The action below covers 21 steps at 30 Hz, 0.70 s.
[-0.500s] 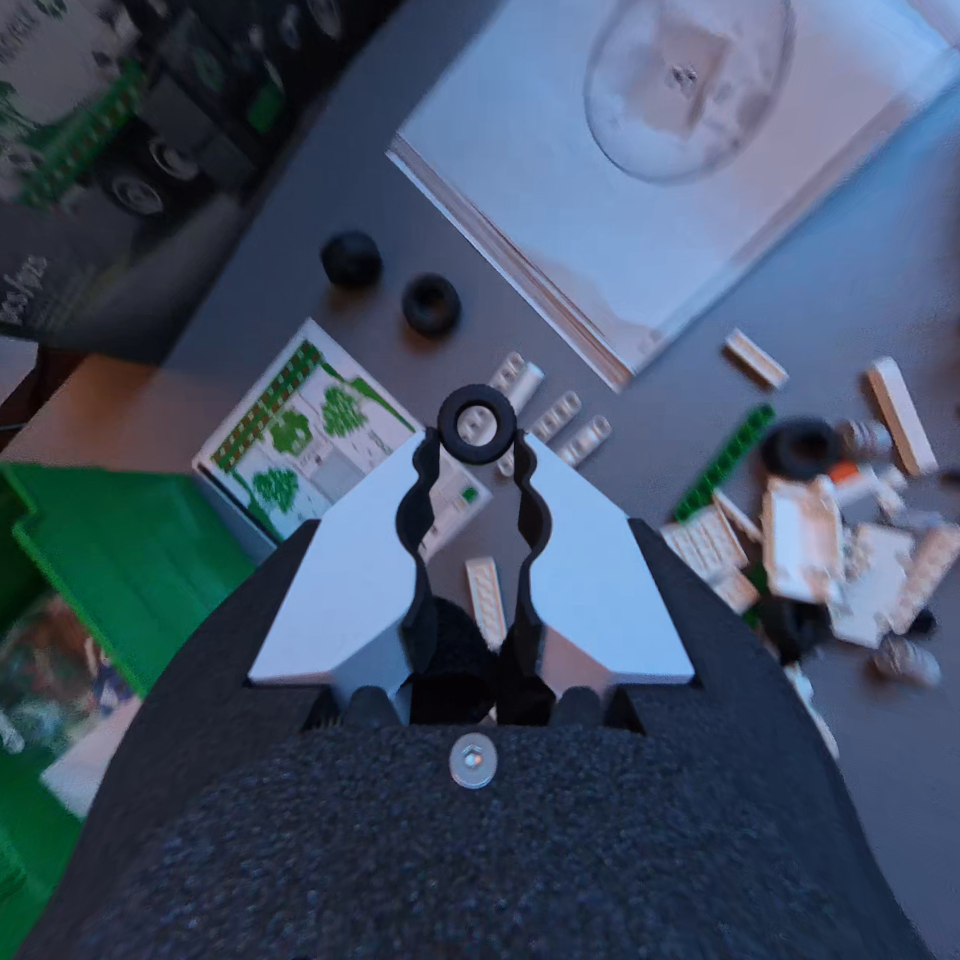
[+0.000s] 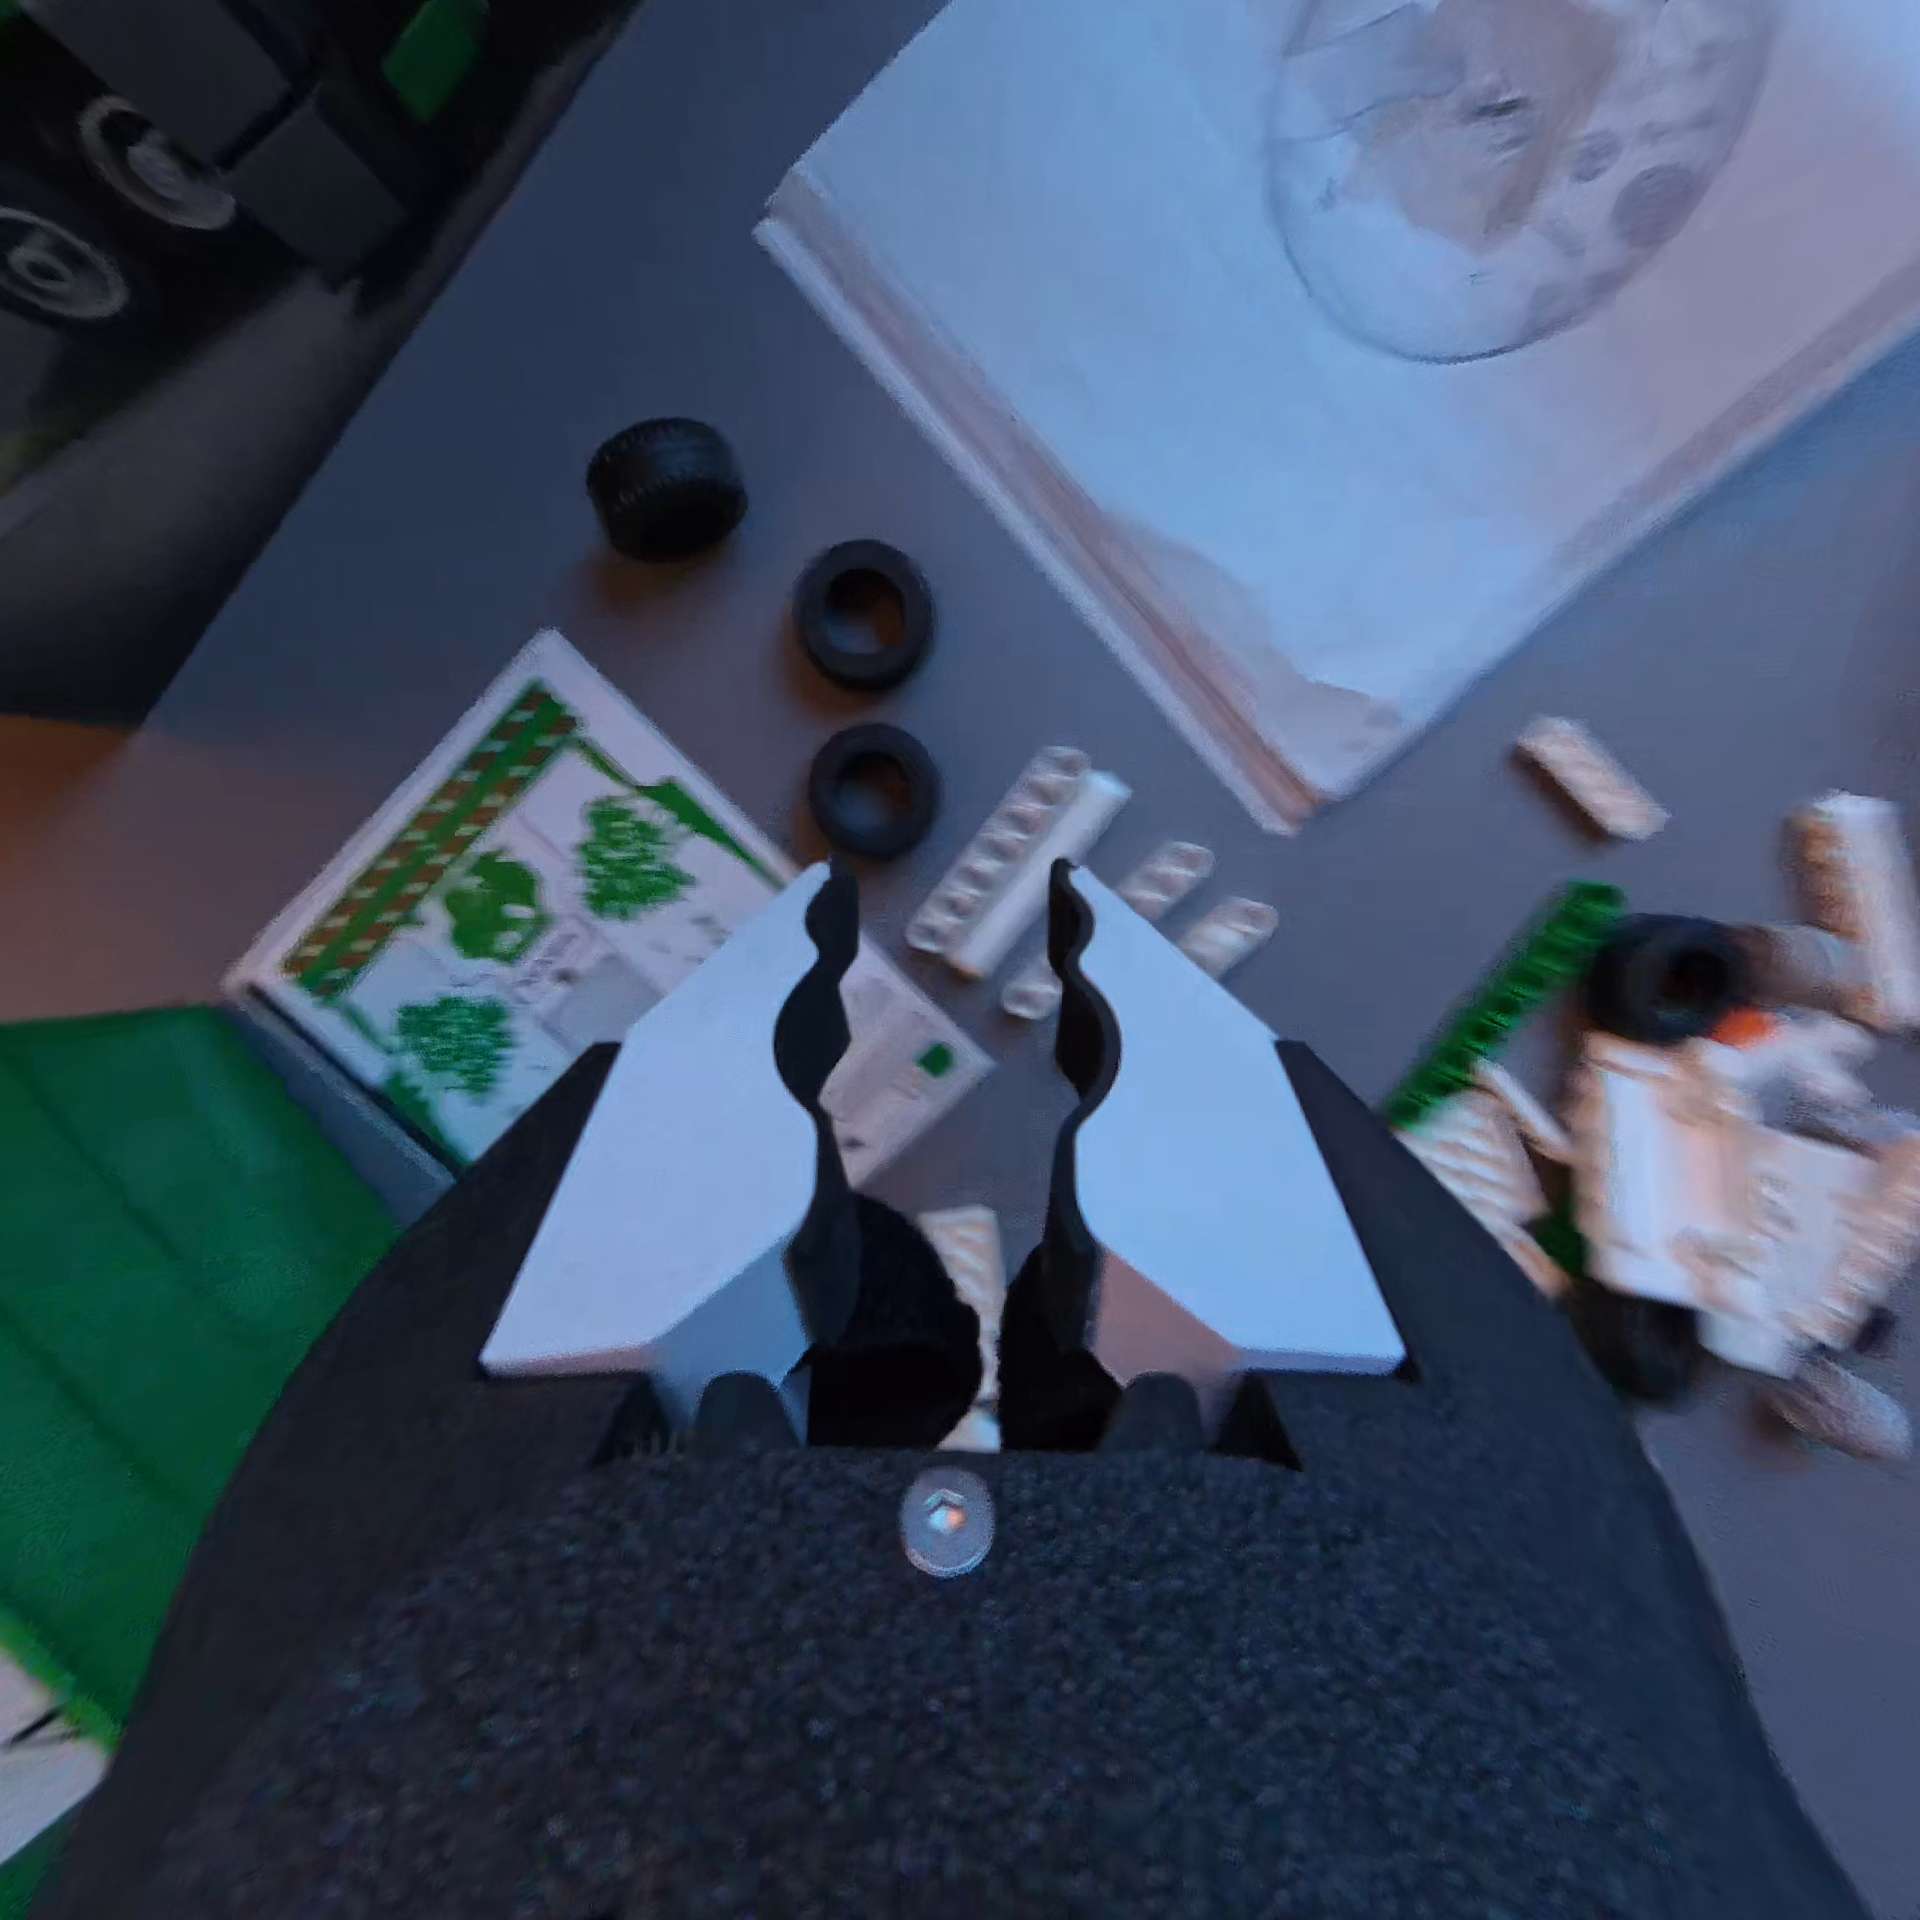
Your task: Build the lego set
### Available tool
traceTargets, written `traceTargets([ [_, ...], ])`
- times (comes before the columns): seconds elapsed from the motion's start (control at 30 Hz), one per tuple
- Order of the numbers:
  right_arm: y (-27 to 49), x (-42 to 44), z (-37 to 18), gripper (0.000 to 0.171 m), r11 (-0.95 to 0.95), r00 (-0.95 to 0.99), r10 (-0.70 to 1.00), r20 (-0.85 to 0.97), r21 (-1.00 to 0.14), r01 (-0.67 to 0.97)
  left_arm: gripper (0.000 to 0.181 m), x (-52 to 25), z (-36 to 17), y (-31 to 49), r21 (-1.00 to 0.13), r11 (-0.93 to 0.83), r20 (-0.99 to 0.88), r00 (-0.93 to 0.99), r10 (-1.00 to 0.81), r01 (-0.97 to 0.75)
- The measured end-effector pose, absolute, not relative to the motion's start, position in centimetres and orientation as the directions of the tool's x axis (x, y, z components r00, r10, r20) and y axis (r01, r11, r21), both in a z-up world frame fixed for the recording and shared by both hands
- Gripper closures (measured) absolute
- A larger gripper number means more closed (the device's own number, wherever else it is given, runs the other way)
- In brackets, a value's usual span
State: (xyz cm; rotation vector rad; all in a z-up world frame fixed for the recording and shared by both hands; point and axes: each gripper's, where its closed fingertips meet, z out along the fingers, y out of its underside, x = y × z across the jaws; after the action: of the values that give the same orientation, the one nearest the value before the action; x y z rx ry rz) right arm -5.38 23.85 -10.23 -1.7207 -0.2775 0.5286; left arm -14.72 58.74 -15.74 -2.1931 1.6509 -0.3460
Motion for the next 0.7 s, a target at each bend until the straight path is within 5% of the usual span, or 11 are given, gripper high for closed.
traceTargets([
  [0.13,23.9,-5.4,-10.3,0.151,-0.225,0.864,0.463,-0.197,-0.969,-0.100,0.143,-13.8,-13.5,48.2,-0.516,-0.078,0.145,0.003,-0.989,-0.853],
  [0.23,23.9,-5.5,-10.5,0.151,-0.234,0.863,0.465,-0.195,-0.968,-0.093,0.139,-13.4,-14.8,43.6,-0.446,0.080,0.062,-0.120,-0.991,-0.892],
  [0.43,23.9,-5.4,-10.2,0.151,-0.220,0.863,0.463,-0.199,-0.970,-0.106,0.138,-12.5,-17.2,41.8,-0.328,0.191,-0.063,-0.180,-0.982,-0.925],
  [0.7,23.8,-5.4,-10.2,0.151,-0.218,0.863,0.465,-0.195,-0.971,-0.102,0.153,-12.7,-18.4,41.9,-0.291,0.164,-0.006,-0.170,-0.985,-0.942],
])
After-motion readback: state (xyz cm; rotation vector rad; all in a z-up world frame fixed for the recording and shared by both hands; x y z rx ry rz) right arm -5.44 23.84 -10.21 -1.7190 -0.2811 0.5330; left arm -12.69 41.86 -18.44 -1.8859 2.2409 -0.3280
